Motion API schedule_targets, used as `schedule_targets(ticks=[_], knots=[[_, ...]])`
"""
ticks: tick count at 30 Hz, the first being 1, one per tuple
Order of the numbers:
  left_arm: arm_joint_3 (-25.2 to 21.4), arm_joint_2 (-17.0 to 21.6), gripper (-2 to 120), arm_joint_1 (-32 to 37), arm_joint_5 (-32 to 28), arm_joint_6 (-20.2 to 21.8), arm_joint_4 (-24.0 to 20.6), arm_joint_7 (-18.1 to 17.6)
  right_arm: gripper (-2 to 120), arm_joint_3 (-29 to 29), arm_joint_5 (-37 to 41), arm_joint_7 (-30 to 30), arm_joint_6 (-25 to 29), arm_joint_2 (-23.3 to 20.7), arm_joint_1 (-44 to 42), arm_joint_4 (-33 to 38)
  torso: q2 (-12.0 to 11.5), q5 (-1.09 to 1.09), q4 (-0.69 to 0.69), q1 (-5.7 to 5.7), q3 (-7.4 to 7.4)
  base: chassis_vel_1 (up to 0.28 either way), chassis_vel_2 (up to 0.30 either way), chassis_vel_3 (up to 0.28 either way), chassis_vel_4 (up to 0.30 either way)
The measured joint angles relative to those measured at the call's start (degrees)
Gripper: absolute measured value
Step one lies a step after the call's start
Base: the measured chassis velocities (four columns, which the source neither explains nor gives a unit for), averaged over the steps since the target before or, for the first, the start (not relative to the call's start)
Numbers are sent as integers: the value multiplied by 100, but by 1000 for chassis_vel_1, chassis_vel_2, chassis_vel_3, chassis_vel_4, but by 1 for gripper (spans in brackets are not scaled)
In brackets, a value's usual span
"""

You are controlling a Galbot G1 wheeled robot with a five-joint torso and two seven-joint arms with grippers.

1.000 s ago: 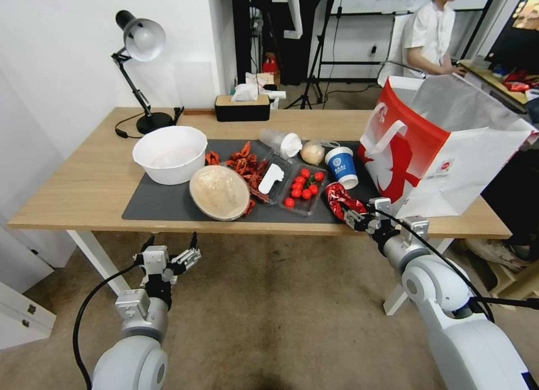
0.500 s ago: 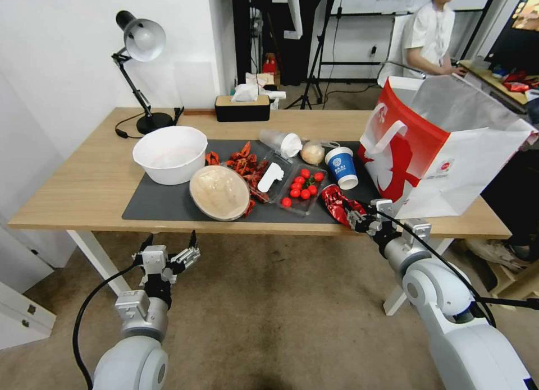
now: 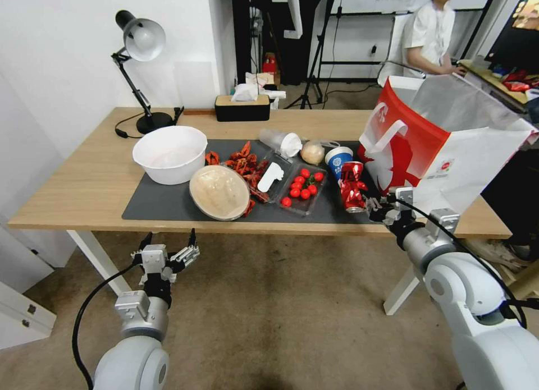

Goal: Pick up the trash from the table and place it into the takeout bag.

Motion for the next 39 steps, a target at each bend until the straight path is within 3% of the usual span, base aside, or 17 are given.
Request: schedule_targets(ticks=[15, 21, 23, 26, 34, 39], knots=[[-6, -80, 100, 16, 99, -16, -20, -11, 10, 323, 1191, 187, 169, -846, 483, 623, 0, 1, -1, 0, -1, 0, 0, 0, 0], [-5, -100, 100, 25, 125, -16, -21, -13, 10, 506, 1884, 869, 215, -1434, 1346, 192, 0, 1, 0, 0, 0, 0, 0, 0, 0], [-6, -103, 100, 22, 126, -16, -17, -14, 10, 537, 2078, 1070, 851, -1673, 1713, -133, 0, 0, 1, 0, 0, 0, 0, 0, 0], [-7, -113, 100, 21, 127, -16, 1, -13, 10, 539, 2145, 1135, 987, -1808, 1931, -481, 1, -1, -1, 0, 0, 0, 0, 0, 0], [-13, -143, 100, 11, 127, -17, 67, -15, 10, 429, 1958, 1170, 968, -1830, 2094, -1207, 1, 0, 0, 0, 0, 0, 0, 0, 0], [-13, -142, 100, -11, 123, -18, 96, -17, 16, 408, 1806, 1162, 835, -1755, 1986, -1251, 0, -1, -1, 0, 0, 0, 0, 0, 0]])
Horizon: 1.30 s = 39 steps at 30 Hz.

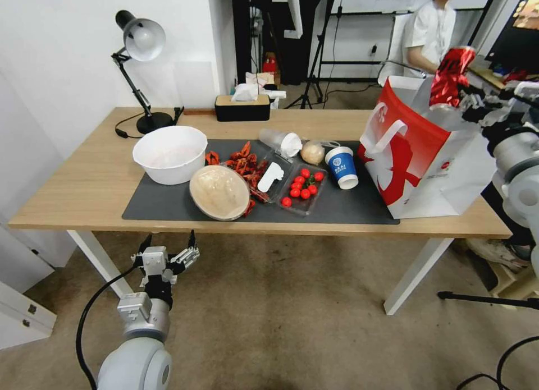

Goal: Pick up the trash from the table and place it into the takeout bag.

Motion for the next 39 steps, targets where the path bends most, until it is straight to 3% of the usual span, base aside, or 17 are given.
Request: schedule_targets(ticks=[22, 39], knots=[[-37, 34, 100, -5, -33, 5, -44, -6, 95, 28, -13, -129, -56, 20, -98, 165, 0, 1, 0, 0, 0, 0, 0, 0, 0], [-28, 15, 100, 8, -30, 19, -77, -14, 100, 119, 108, -214, 160, -57, -153, 566, 0, 0, 1, 0, 0, 0, 0, 0, 0]])
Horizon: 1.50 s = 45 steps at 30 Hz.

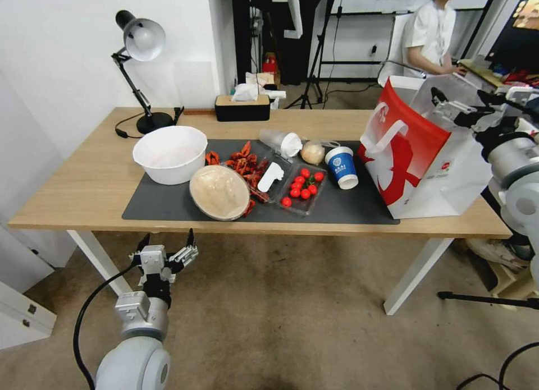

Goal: Pick up the trash from the table and place it into the takeout bag.

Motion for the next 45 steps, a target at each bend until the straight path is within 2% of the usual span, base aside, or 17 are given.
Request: schedule_targets(ticks=[5, 7, 9, 19, 28, 30, 35, 45], knots=[[4, 1, 100, -5, -2, 2, -1, 2, 100, 66, 96, -60, 86, -20, -183, 377, 0, 0, 0, 0, 0, 0, 0, 0, 0], [7, 10, 100, -14, -6, 7, -3, 5, 100, 90, 155, -132, 350, -9, -406, 668, 0, 0, 0, 0, 0, 0, 0, 0, 0], [7, 12, 100, -19, -7, 7, -6, 5, 100, 94, 158, -151, 396, 5, -470, 744, 0, -2, 0, 0, 0, 0, 0, 0, 0], [-17, 71, 100, -15, -61, 11, -45, 7, 100, 54, -27, -560, 853, 386, -1527, 1542, 0, -2, 0, -1, 0, 0, 0, 0, 0], [-41, 161, 100, -3, -169, 11, -77, 19, 100, -155, -1160, -859, 1042, 1145, -2791, 1967, 0, -1, 0, -1, -1, 0, 0, 0, 0], [-39, 176, 100, 3, -175, 11, -78, 30, 100, -238, -1508, -895, 1280, 1403, -3132, 2007, 0, -1, -1, -1, -1, 0, 0, 0, 0], [1, 171, 100, 16, -177, 9, -54, 44, 100, -415, -2108, -906, 1488, 1770, -3697, 2016, 0, -1, -1, -1, 0, 0, 0, 0, 0], [32, 216, 100, 43, -181, 5, -12, 99, 100, -887, -3296, -562, 1965, 2425, -4381, 1717, 0, 0, 0, -1, -1, 0, 0, 0, 0]])
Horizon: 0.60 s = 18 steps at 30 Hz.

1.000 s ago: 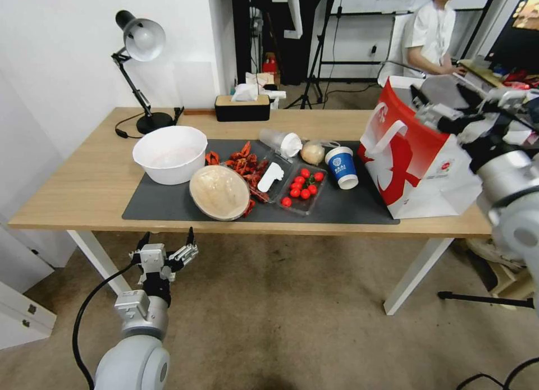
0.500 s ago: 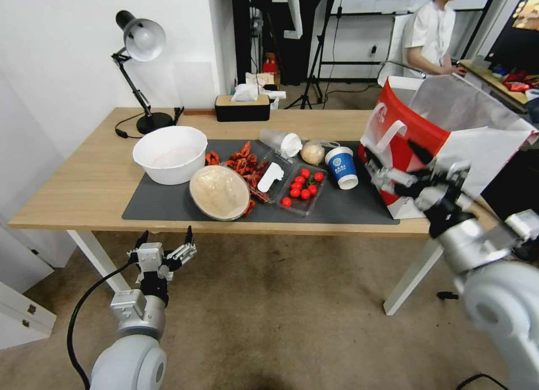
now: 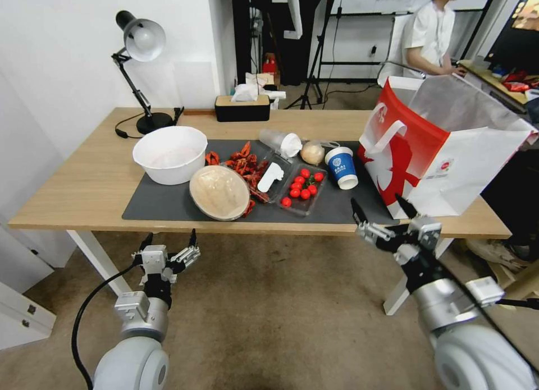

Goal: Pick up the trash from the table and place it into the takeout bag.

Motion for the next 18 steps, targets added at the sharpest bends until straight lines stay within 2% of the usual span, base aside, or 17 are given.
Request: schedule_targets(ticks=[1, 6, 9, 18], knots=[[-8, 7, 100, 12, -1, 0, 5, 22, 100, -85, -145, 67, 180, 94, -69, -70, 0, 0, 0, 0, 0, 0, 0, 0, 0], [-35, 18, 100, 29, -27, -7, 14, 37, 100, -231, -338, 221, 398, 395, -235, -286, 0, 0, 0, 0, 1, 0, 0, 0, 0], [-66, 39, 100, 48, -89, 1, 4, 3, 100, -242, -461, 252, 818, 609, -353, -509, 0, -1, 0, 1, 0, 0, 0, 0, 0], [-48, 29, 100, 75, -74, 19, 72, 39, 100, -210, -620, 288, 822, 701, -505, -591, -1, -1, 0, 1, 0, 0, 0, 0, 0]])
